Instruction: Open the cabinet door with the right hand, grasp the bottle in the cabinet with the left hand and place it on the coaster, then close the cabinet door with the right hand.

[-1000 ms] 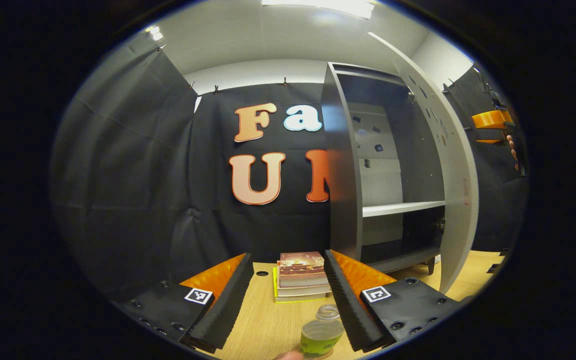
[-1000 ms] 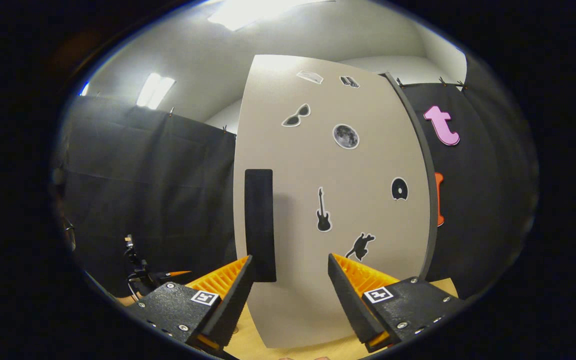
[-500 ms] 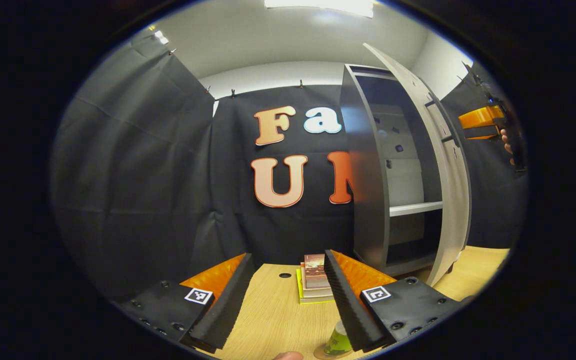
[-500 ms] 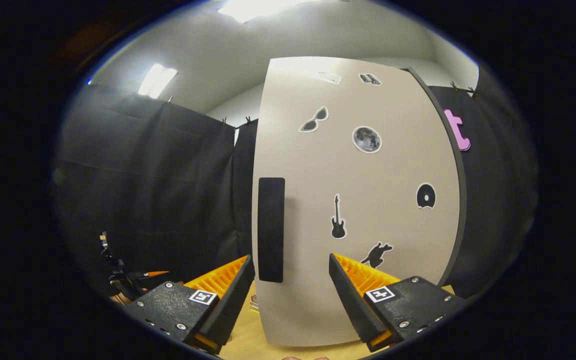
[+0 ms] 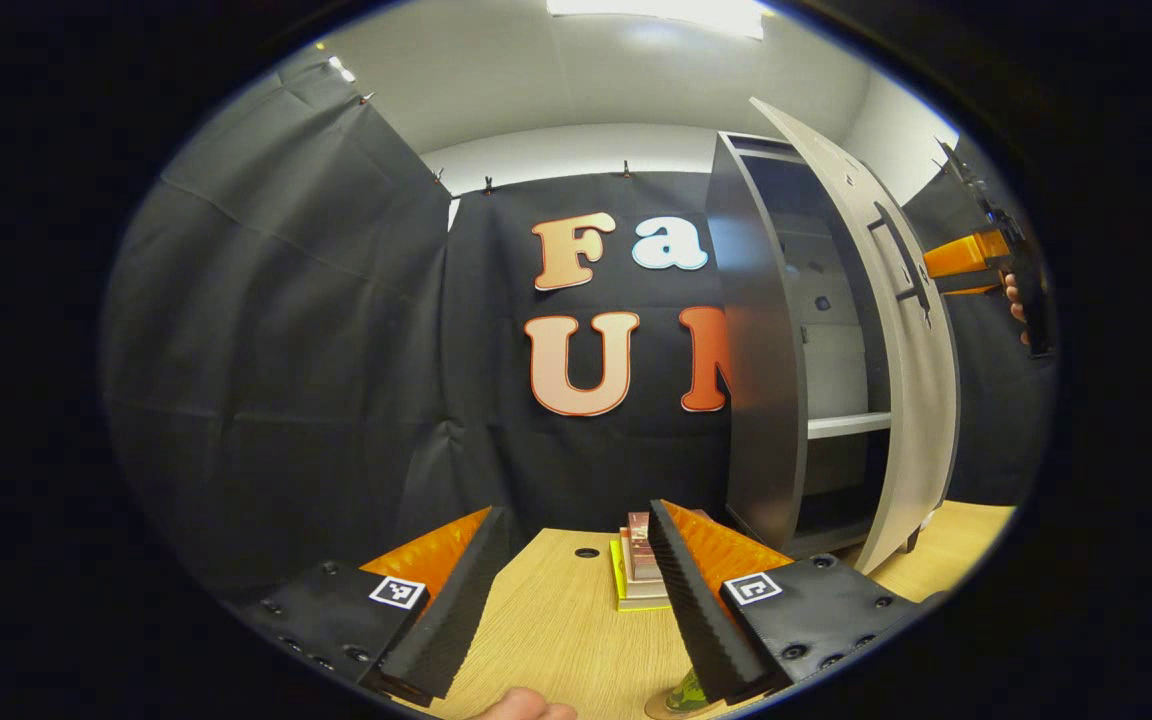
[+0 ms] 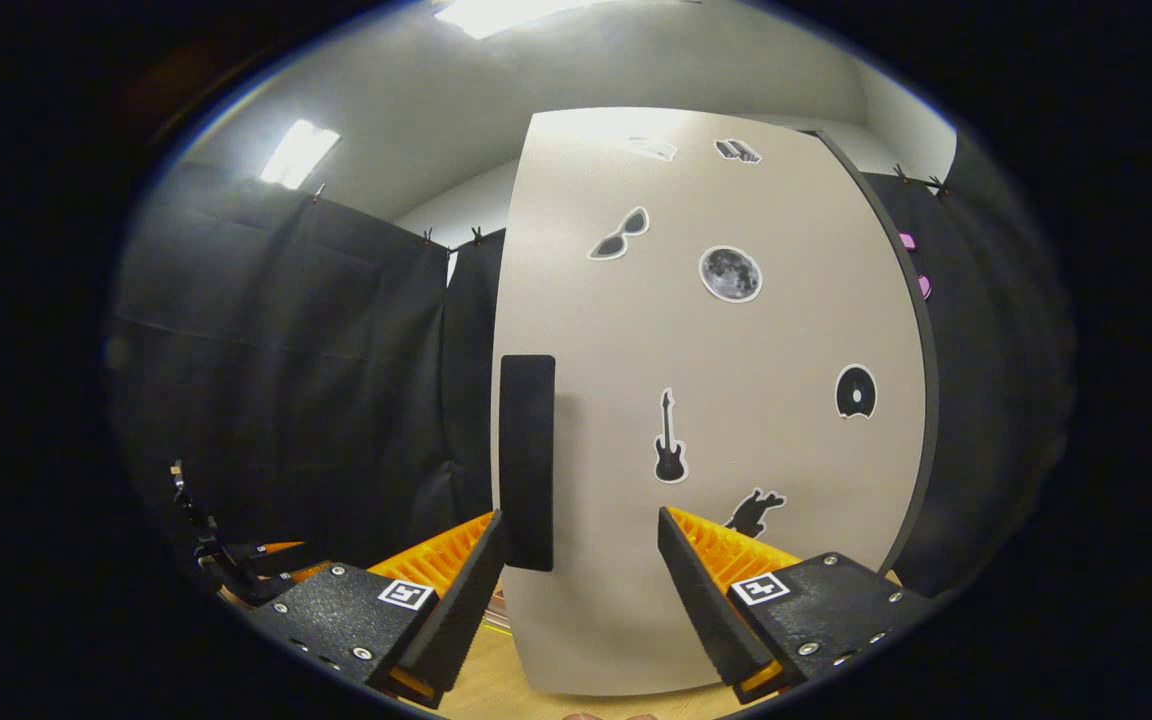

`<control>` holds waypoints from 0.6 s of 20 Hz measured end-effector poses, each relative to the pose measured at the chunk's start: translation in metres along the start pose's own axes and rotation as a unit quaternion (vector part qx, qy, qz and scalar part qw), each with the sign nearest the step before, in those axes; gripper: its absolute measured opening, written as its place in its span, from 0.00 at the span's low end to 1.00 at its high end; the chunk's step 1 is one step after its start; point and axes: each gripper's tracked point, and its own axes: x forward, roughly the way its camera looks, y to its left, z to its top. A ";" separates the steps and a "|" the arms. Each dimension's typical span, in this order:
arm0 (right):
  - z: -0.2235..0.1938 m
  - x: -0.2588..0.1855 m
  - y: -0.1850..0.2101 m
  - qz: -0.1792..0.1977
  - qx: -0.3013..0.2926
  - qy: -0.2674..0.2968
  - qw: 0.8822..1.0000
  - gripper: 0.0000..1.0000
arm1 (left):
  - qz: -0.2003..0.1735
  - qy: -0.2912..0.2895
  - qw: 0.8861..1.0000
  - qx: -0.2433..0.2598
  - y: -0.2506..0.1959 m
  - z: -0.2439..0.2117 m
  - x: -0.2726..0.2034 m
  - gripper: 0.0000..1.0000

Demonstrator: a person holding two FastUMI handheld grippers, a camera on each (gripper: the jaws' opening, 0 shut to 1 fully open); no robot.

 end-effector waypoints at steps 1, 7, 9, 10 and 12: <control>-0.001 0.002 0.000 -0.003 -0.003 0.002 1.000 0.97 | 0.002 -0.002 1.000 0.001 0.003 0.002 0.001 0.92; -0.010 0.021 -0.007 -0.034 -0.020 0.016 0.999 0.97 | 0.006 -0.006 1.000 -0.001 0.006 0.009 0.005 0.92; -0.010 0.023 -0.010 -0.042 -0.022 0.019 0.999 0.93 | 0.006 -0.008 1.000 -0.002 0.006 0.014 0.006 0.93; -0.009 0.022 -0.011 -0.048 -0.024 0.019 0.998 0.93 | 0.006 -0.010 1.000 -0.001 0.005 0.017 0.008 0.93; -0.010 0.023 -0.013 -0.056 -0.023 0.021 0.998 0.94 | 0.007 -0.011 1.000 0.002 0.002 0.024 0.009 0.93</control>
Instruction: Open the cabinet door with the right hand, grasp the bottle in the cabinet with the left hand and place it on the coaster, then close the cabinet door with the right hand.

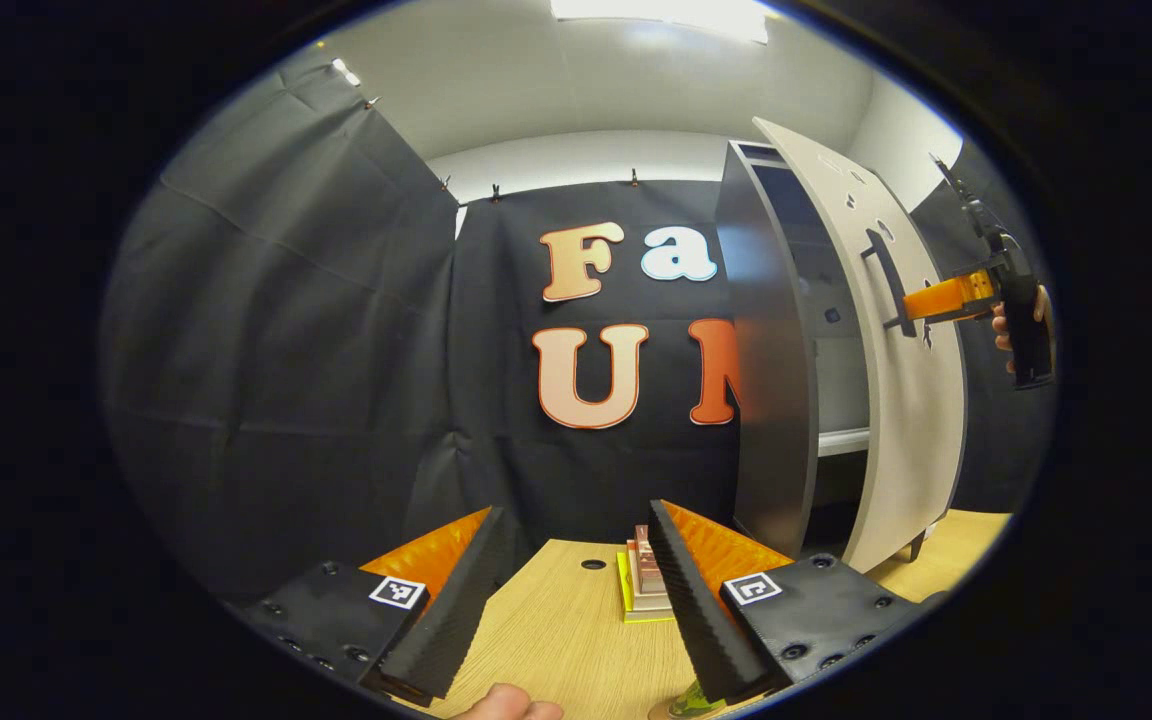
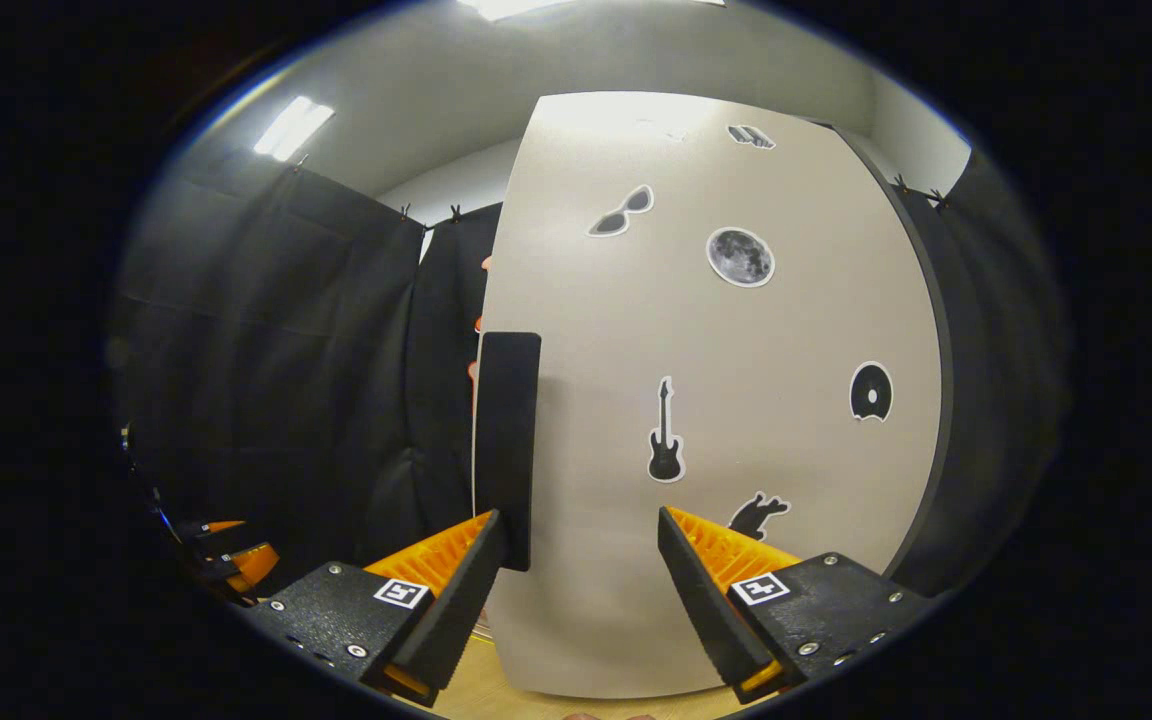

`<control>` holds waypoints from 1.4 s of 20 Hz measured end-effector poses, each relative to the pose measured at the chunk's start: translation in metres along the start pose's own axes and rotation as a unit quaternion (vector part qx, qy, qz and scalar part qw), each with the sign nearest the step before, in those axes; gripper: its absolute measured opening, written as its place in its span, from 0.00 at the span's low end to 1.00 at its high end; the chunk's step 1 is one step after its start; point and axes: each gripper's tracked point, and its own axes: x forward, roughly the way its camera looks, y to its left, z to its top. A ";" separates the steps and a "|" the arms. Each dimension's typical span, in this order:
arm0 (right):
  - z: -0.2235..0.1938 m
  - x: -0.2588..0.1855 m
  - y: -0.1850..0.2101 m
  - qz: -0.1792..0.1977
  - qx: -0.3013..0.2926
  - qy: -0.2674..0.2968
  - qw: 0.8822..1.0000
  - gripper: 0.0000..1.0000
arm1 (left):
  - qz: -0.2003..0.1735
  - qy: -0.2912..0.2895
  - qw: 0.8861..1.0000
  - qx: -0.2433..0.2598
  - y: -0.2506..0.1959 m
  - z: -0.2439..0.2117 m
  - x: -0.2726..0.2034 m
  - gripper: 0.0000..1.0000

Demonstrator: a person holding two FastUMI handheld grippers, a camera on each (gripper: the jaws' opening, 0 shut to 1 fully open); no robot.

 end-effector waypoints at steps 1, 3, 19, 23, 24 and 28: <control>0.000 0.001 0.000 -0.001 0.001 0.001 1.000 0.95 | -0.006 -0.001 1.000 0.001 -0.006 0.004 0.001 0.93; 0.000 0.001 -0.001 -0.004 0.002 0.002 1.000 0.95 | -0.019 -0.001 1.000 -0.003 -0.016 0.012 0.004 0.93; 0.047 -0.087 -0.041 -0.042 -0.013 -0.049 0.998 0.95 | -0.057 -0.025 0.998 -0.033 -0.101 0.150 0.047 0.93; 0.065 -0.121 -0.057 -0.066 -0.036 -0.065 0.995 0.95 | -0.064 -0.047 0.996 -0.033 -0.116 0.196 0.054 0.93; 0.068 -0.127 -0.058 -0.068 -0.042 -0.067 0.995 0.95 | -0.064 -0.052 0.996 -0.033 -0.119 0.207 0.054 0.93; 0.083 -0.150 -0.065 -0.084 -0.053 -0.076 0.992 0.95 | -0.070 -0.069 0.995 -0.027 -0.133 0.240 0.056 0.92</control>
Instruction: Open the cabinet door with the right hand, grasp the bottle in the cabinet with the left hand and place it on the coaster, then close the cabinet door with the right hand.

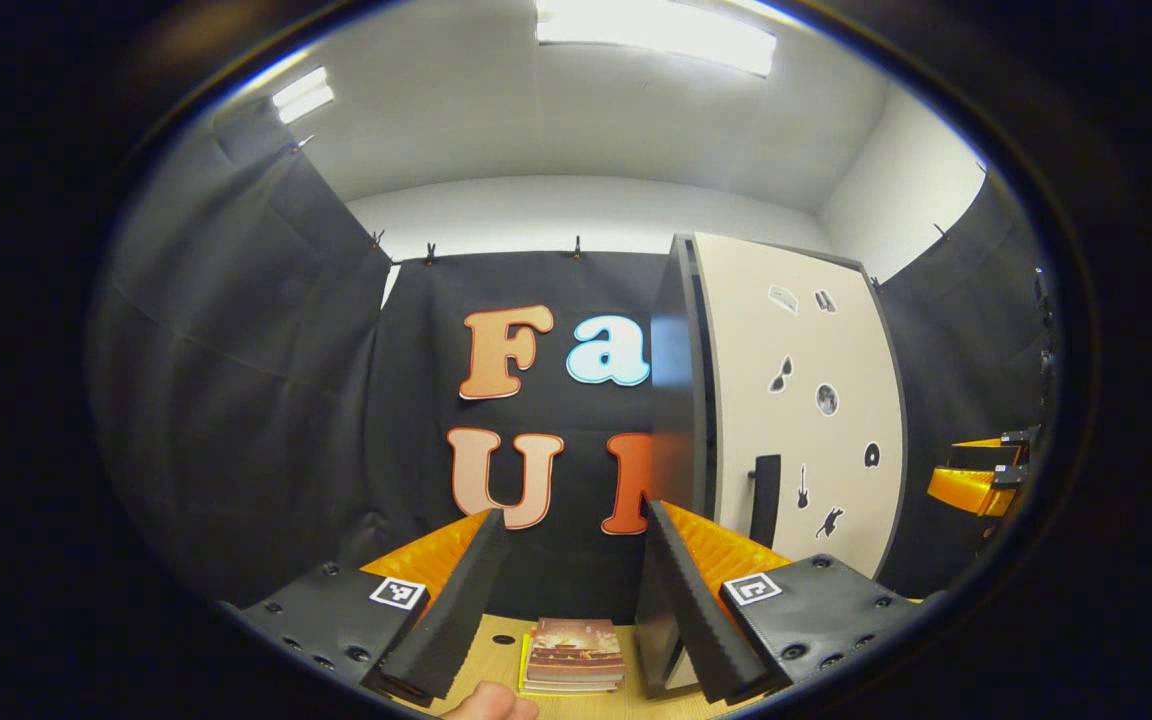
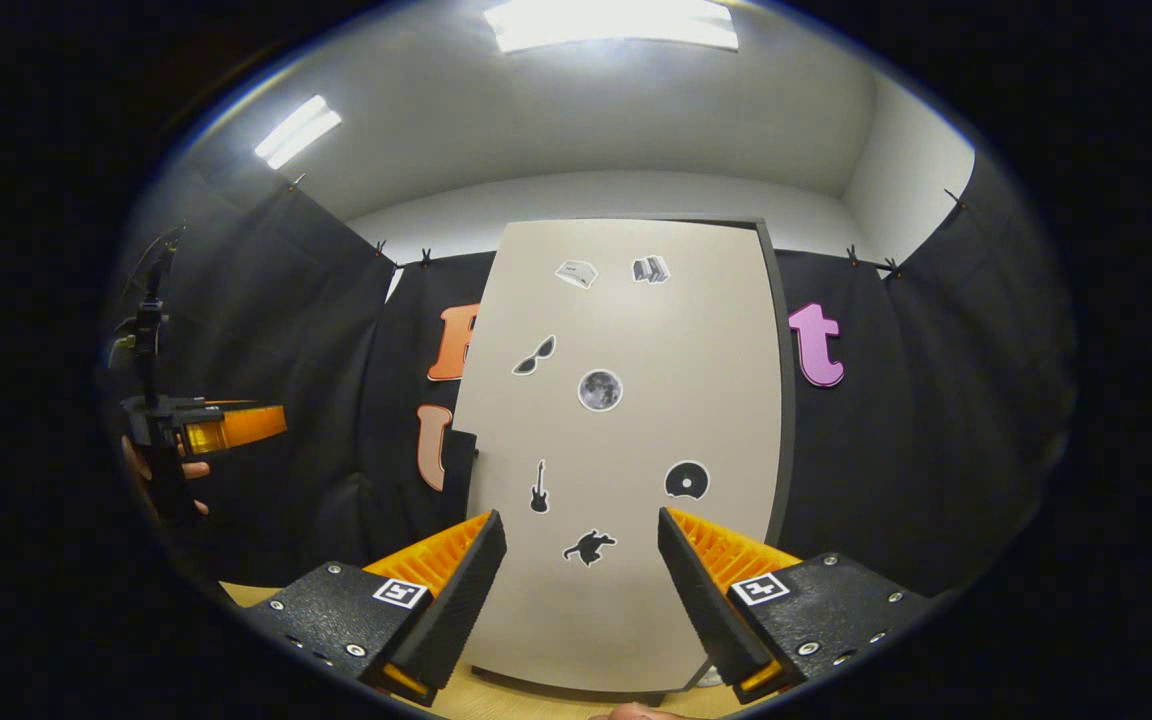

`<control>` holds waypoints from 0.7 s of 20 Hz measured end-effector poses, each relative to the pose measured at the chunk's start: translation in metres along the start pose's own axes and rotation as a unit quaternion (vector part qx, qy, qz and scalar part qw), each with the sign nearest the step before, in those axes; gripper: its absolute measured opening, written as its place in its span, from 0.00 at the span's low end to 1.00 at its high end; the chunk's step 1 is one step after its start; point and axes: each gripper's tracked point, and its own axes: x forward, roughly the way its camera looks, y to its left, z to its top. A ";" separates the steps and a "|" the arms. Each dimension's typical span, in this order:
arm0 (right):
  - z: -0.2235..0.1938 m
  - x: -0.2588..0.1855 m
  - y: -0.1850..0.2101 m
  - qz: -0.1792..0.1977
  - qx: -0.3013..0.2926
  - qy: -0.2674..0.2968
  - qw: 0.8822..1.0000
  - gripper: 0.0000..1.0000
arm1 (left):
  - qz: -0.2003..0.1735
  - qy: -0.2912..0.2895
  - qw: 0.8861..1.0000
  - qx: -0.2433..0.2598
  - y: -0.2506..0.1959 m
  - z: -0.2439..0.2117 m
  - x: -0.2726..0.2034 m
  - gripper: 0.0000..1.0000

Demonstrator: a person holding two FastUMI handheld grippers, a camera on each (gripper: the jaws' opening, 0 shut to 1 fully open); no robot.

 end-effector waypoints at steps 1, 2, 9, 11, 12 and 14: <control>0.005 -0.005 -0.002 -0.002 0.000 -0.004 1.000 0.95 | 0.001 -0.003 1.000 -0.001 -0.002 0.006 0.001 0.92; 0.010 -0.008 -0.004 -0.005 0.001 -0.007 1.000 0.95 | 0.002 -0.003 1.000 -0.003 -0.003 0.010 0.002 0.92; 0.035 -0.027 -0.017 -0.024 -0.005 -0.026 0.999 0.95 | 0.016 -0.014 1.000 0.005 0.002 0.037 0.013 0.92; 0.040 -0.028 -0.020 -0.034 -0.009 -0.027 0.999 0.95 | 0.026 -0.018 0.999 0.011 0.006 0.041 0.014 0.94; 0.044 -0.030 -0.020 -0.036 -0.011 -0.029 0.999 0.95 | 0.027 -0.020 0.999 0.011 0.006 0.042 0.015 0.92; 0.051 -0.034 -0.018 -0.036 -0.007 -0.034 0.999 0.95 | 0.025 -0.024 0.999 0.013 0.004 0.045 0.014 0.93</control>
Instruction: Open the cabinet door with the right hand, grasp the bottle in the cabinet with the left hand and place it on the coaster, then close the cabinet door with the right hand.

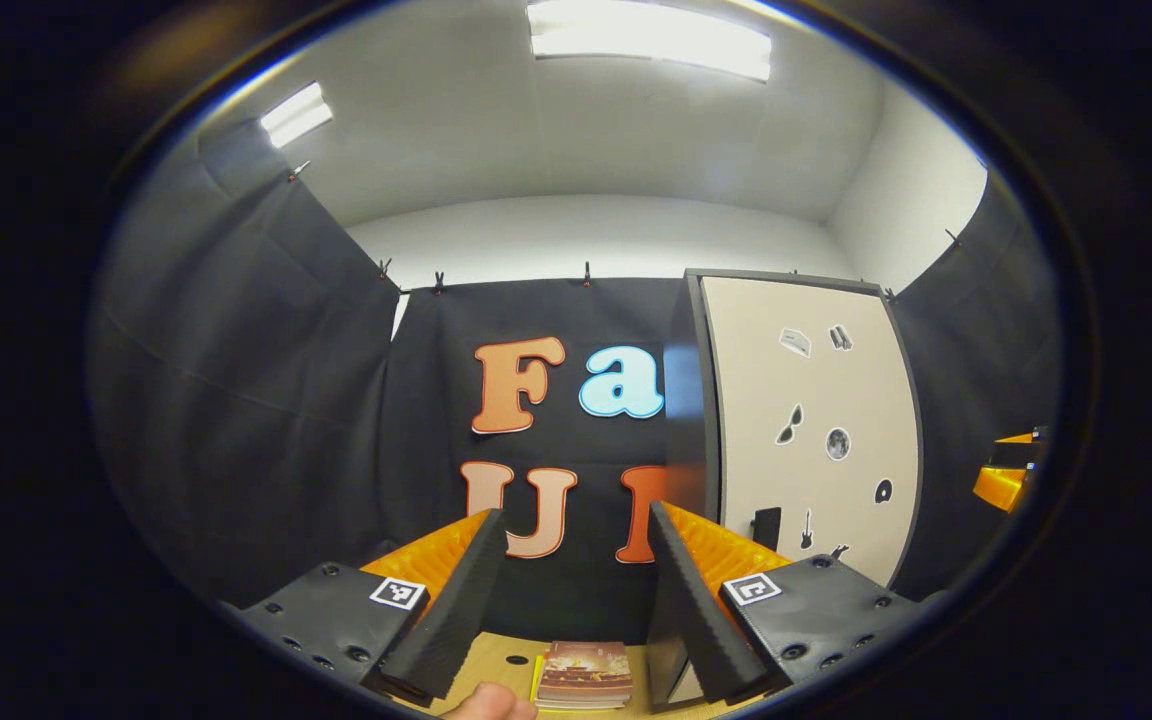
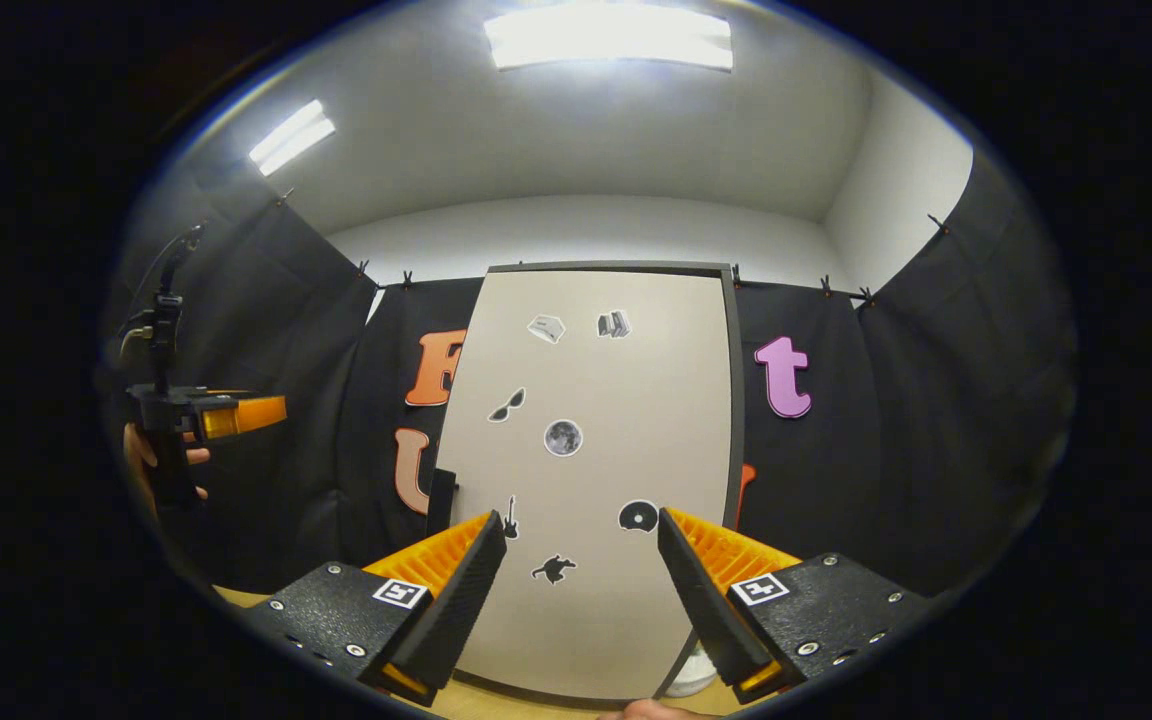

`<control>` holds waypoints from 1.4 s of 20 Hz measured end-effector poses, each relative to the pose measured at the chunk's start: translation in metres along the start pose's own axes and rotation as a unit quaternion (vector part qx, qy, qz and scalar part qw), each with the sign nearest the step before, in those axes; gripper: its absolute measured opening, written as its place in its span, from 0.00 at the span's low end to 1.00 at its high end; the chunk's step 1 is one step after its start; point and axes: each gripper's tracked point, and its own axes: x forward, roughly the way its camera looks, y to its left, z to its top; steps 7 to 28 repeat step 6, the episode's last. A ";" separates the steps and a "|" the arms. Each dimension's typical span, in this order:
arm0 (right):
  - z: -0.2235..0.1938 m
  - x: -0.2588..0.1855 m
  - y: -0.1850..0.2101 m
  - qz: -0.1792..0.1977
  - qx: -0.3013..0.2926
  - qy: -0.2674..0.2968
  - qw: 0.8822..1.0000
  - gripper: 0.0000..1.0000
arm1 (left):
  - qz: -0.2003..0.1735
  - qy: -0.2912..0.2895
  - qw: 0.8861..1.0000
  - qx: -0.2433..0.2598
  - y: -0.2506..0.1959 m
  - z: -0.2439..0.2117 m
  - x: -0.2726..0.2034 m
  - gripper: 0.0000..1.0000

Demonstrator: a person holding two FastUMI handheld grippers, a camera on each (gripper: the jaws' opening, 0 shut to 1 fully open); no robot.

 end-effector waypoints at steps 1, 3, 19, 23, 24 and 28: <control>0.003 -0.001 0.001 0.001 0.003 -0.003 1.000 0.95 | 0.001 -0.004 1.000 0.001 0.001 0.004 0.000 0.94; 0.006 -0.001 0.003 -0.001 0.008 -0.009 1.000 0.95 | 0.004 -0.009 1.000 0.002 0.003 0.008 -0.002 0.93; 0.009 -0.004 0.008 0.004 0.005 -0.006 1.000 0.95 | 0.001 -0.021 1.000 0.004 0.008 0.012 -0.008 0.93; 0.009 -0.004 0.008 0.004 0.005 -0.006 1.000 0.95 | 0.001 -0.021 1.000 0.004 0.008 0.012 -0.008 0.93; 0.009 -0.004 0.008 0.004 0.005 -0.006 1.000 0.95 | 0.001 -0.021 1.000 0.004 0.008 0.012 -0.008 0.93; 0.009 -0.004 0.008 0.004 0.005 -0.006 1.000 0.95 | 0.001 -0.021 1.000 0.004 0.008 0.012 -0.008 0.93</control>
